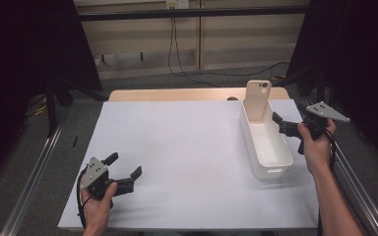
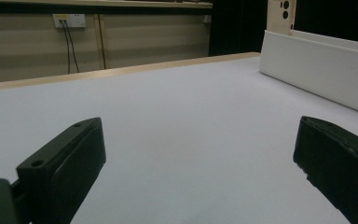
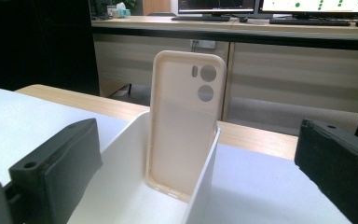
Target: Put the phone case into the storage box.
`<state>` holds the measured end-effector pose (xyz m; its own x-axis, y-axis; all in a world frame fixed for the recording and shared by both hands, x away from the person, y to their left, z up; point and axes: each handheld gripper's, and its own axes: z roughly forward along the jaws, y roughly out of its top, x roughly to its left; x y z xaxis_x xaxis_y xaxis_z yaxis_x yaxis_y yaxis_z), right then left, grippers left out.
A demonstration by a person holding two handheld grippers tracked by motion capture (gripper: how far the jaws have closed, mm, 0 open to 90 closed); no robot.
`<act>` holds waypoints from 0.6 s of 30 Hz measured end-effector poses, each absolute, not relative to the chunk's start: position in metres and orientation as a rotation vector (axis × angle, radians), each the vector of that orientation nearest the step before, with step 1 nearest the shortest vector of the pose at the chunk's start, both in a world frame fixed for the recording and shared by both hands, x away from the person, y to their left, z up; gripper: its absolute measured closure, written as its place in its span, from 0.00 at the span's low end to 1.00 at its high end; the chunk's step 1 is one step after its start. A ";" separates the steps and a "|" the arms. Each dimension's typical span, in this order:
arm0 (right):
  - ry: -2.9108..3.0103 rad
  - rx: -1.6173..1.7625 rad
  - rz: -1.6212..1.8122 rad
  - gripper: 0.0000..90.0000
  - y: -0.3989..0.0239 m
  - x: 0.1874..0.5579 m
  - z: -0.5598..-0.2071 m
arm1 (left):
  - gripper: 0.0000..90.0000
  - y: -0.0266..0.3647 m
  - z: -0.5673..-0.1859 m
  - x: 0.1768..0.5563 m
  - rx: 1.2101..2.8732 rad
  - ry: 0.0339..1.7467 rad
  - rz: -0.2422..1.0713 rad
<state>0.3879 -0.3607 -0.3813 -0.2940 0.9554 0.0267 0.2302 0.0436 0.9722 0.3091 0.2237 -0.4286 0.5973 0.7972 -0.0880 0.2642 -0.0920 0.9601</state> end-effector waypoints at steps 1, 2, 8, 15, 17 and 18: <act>1.615 1.220 1.303 0.00 -0.361 0.386 -0.381 | 0.03 0.223 -0.429 0.309 1.648 0.899 0.562; 1.619 1.218 1.303 0.00 -0.361 0.384 -0.381 | 0.03 0.223 -0.429 0.309 1.648 0.900 0.562; 1.616 1.209 1.307 0.00 -0.360 0.371 -0.382 | 0.03 0.226 -0.428 0.308 1.642 0.904 0.569; 1.624 1.197 1.307 0.00 -0.359 0.356 -0.383 | 0.03 0.228 -0.428 0.305 1.634 0.909 0.569; 1.629 1.194 1.303 0.00 -0.359 0.352 -0.383 | 0.03 0.228 -0.428 0.305 1.633 0.910 0.567; 1.625 1.198 1.302 0.00 -0.360 0.349 -0.383 | 0.03 0.228 -0.427 0.305 1.635 0.908 0.570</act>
<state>0.3491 -0.3597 -0.3831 -0.3061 0.9519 0.0143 0.2214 0.0566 0.9735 0.3045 0.2283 -0.4273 0.5862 0.8045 -0.0956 0.2639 -0.0780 0.9614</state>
